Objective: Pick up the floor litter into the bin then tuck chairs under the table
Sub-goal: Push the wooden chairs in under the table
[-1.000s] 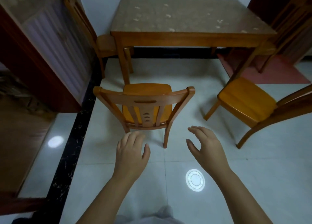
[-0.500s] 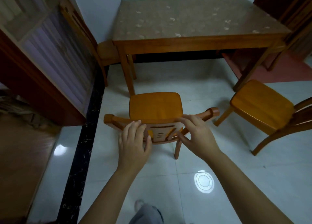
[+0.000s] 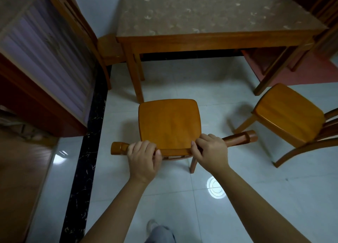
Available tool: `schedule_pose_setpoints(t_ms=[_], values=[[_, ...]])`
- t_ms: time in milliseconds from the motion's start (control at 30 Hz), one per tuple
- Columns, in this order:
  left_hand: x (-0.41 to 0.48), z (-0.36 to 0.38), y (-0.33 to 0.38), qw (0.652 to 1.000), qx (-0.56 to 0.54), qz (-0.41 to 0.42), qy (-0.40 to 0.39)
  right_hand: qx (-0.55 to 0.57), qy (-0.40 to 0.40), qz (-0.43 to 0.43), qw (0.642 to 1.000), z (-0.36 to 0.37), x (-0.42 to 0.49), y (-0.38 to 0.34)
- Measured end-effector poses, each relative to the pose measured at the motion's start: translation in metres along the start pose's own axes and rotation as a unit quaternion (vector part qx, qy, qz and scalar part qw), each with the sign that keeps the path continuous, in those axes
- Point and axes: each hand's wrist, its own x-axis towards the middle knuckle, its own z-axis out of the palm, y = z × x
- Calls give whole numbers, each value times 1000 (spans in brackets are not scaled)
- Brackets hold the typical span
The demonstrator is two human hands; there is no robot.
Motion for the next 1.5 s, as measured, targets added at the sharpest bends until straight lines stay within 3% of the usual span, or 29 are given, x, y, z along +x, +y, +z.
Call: schedule_pose_setpoints(t_ms=[133,400,600,1500], values=[[7,14,1,997,10,2,74,4,44,-1,999,8,4,6],[26,27,-15,993,30,51,105,-1,68,-52,996,22,21,15],[65,40,-29,994,17,61,84,-14,61,-97,993,33,57,29],[296,153,-50,994,-11,98,38,-29,85,-102,991,90,283,149]])
